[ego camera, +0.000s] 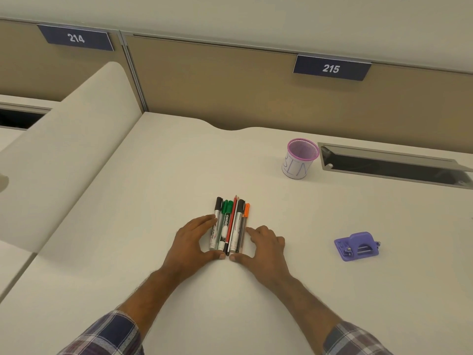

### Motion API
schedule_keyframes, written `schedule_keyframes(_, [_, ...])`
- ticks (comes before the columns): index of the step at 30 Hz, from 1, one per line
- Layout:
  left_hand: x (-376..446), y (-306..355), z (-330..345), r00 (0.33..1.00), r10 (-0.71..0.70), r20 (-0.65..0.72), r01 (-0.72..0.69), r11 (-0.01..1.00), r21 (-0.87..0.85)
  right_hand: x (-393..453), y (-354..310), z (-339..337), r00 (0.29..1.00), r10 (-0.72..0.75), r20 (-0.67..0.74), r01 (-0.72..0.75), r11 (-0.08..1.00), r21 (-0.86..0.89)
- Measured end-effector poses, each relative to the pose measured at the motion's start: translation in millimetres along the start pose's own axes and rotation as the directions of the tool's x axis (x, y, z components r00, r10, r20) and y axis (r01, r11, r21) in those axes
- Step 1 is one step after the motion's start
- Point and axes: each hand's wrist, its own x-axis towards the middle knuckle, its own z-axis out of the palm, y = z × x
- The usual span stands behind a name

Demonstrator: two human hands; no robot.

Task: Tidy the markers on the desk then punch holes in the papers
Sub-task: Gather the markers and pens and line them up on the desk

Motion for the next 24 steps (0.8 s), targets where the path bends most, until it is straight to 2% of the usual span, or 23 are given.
schedule_keyframes(18, [-8.3, 9.2, -2.7, 0.997, -0.069, 0.025, 0.070, 0.997, -0.033, -12.3, 6.9, -11.1, 0.997, 0.070, 0.037, -0.071, 0.997, 0.023])
schedule_keyframes(24, [-19.3, 30.0, 8.9, 0.998, -0.033, -0.062, 0.033, 0.999, -0.006, -34.3, 23.6, -26.7, 0.991, 0.130, -0.044, -0.128, 0.991, 0.048])
